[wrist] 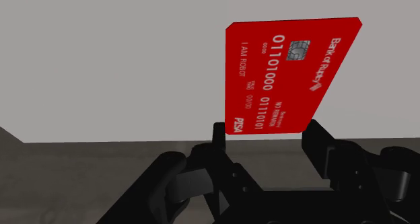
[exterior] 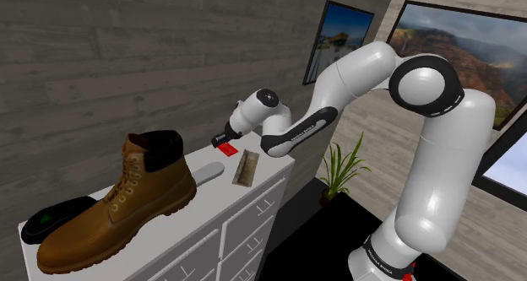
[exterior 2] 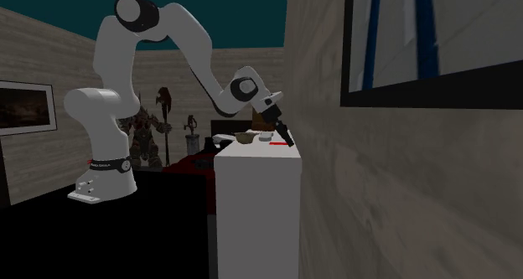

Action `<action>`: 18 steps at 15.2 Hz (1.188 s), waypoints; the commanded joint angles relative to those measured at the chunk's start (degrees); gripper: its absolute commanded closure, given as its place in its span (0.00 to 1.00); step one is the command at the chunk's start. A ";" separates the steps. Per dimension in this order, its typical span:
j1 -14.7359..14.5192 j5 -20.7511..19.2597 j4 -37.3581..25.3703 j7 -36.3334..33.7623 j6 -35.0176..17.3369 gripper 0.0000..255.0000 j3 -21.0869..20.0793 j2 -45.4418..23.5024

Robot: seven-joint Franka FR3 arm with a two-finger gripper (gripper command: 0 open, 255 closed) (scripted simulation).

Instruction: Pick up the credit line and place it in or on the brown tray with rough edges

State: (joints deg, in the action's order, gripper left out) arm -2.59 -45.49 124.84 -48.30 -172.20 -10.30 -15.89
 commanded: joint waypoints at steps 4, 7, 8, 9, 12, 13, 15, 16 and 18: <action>0.40 0.30 0.49 0.44 0.26 1.00 -0.09 0.01; -0.06 -0.24 0.22 -0.22 0.25 1.00 0.24 -0.29; 0.63 1.07 0.37 1.03 0.76 1.00 -0.66 0.32; 1.31 2.36 0.49 2.24 1.27 1.00 -1.55 0.92; 3.16 6.21 0.76 5.79 2.81 1.00 -4.00 2.69; 3.71 7.48 0.81 6.95 3.33 1.00 -4.75 3.27; 4.74 10.00 0.86 9.19 4.38 1.00 -6.15 4.41; 5.19 11.25 0.85 10.29 4.91 1.00 -6.78 4.97; 6.01 13.69 0.78 12.42 5.99 1.00 -7.95 6.08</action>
State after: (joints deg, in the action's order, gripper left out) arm 2.87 -33.41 125.88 -37.34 -166.95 -17.49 -10.32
